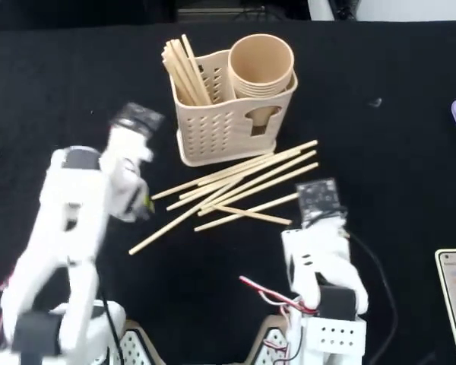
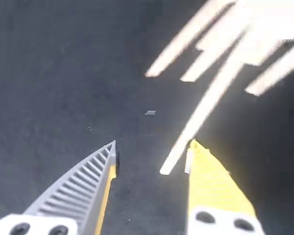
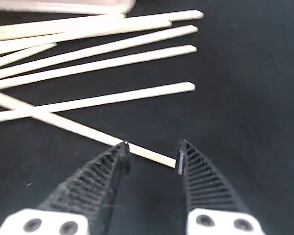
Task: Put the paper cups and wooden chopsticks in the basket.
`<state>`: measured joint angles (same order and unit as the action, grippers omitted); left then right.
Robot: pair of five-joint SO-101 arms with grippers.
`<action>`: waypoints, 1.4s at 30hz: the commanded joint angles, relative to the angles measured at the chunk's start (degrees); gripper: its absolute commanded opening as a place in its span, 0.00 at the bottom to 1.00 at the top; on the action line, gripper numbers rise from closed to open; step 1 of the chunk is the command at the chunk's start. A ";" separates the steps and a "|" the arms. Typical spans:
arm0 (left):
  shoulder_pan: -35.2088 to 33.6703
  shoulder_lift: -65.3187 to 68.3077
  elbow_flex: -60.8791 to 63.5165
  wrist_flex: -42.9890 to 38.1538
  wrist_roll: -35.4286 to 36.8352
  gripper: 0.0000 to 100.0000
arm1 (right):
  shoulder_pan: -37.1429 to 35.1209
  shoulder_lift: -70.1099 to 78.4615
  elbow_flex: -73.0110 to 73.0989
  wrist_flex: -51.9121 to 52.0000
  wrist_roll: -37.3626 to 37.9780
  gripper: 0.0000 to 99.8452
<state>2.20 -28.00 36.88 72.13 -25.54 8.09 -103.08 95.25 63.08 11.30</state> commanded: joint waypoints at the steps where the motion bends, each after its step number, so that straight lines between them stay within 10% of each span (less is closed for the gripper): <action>1: 9.71 -11.69 4.97 -5.19 3.25 0.24 | 6.33 -4.79 -3.91 -0.18 -3.96 0.17; 10: 24.04 -3.78 10.24 -22.95 10.64 0.30 | 13.98 -4.79 -4.44 -2.99 -7.91 0.17; 26: 32.75 37.27 -20.35 -23.03 4.40 0.27 | 13.98 -4.79 -4.53 -2.99 -7.47 0.17; 42: 31.43 42.37 -34.59 -11.78 1.49 0.27 | 13.63 -4.79 -4.44 -2.99 -7.38 0.17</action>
<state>34.73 14.55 7.69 59.30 -23.34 21.10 -103.16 93.76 61.49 3.82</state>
